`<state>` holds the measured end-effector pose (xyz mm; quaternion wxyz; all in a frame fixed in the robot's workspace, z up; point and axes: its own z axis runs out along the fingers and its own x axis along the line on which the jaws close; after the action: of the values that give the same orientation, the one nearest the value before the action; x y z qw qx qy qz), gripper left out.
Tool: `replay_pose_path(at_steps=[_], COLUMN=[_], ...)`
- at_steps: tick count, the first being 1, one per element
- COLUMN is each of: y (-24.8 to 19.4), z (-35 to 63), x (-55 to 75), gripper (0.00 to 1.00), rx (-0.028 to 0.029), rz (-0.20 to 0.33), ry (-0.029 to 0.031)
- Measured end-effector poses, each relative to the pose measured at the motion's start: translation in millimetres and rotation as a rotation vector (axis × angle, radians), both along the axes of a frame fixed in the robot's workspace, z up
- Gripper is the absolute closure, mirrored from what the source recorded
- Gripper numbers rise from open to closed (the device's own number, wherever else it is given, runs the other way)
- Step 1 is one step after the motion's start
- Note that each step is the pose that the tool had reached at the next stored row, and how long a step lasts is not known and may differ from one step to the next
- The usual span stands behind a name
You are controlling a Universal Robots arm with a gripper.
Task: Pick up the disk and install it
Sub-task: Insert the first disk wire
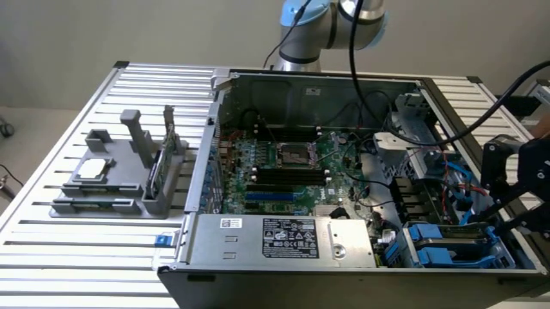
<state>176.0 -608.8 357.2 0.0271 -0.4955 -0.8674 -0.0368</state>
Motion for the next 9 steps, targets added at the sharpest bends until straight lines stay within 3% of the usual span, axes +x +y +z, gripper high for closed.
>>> replay_pose_path(at_steps=[4, 5, 9], y=[0.0, -0.1, -0.3], z=[-5.1, -5.1, -5.2], x=[-0.4, -0.7, -1.1], gripper=[0.72, 0.72, 0.72], rx=[0.0009, 0.0039, 0.033], rz=[-0.021, -0.027, -0.043], ry=[-0.0001, -0.0001, 0.0009])
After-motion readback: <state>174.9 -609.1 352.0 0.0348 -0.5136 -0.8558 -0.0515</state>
